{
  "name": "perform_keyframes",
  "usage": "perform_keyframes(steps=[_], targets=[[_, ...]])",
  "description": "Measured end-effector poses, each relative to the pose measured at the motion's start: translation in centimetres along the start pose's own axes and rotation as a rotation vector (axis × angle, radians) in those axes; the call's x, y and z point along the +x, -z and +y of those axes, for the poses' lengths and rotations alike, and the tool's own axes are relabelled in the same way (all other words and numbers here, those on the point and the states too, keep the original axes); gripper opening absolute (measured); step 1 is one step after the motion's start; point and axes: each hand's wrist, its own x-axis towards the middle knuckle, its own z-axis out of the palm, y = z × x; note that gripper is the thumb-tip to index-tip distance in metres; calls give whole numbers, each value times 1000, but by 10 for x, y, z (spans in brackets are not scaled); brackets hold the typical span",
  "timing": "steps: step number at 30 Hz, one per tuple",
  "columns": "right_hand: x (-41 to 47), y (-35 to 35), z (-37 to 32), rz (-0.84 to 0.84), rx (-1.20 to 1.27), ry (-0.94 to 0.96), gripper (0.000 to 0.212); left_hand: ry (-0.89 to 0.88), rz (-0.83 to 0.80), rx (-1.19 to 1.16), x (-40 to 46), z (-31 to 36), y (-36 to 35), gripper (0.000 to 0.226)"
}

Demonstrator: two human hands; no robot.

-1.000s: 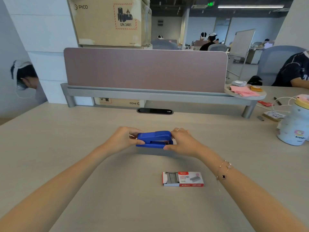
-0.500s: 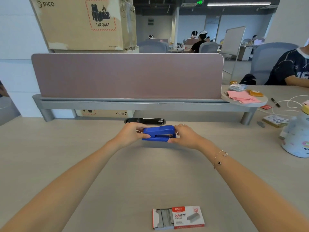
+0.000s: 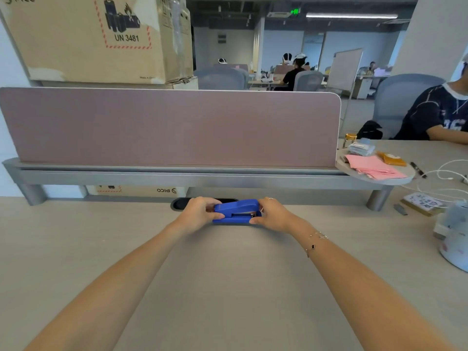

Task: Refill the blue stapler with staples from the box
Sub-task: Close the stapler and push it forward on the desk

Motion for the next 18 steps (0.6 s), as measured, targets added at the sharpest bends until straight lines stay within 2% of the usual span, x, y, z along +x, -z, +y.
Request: perform_keyframes(steps=[7, 14, 18], targets=[[12, -13, 11, -6, 32, 11, 22, -10, 7, 8, 11, -13, -8, 17], [16, -16, 14, -2, 11, -34, 34, -2, -22, -3, 16, -18, -5, 26], [16, -17, 13, 12, 8, -40, 35, -1, -24, -17, 15, -20, -7, 21]])
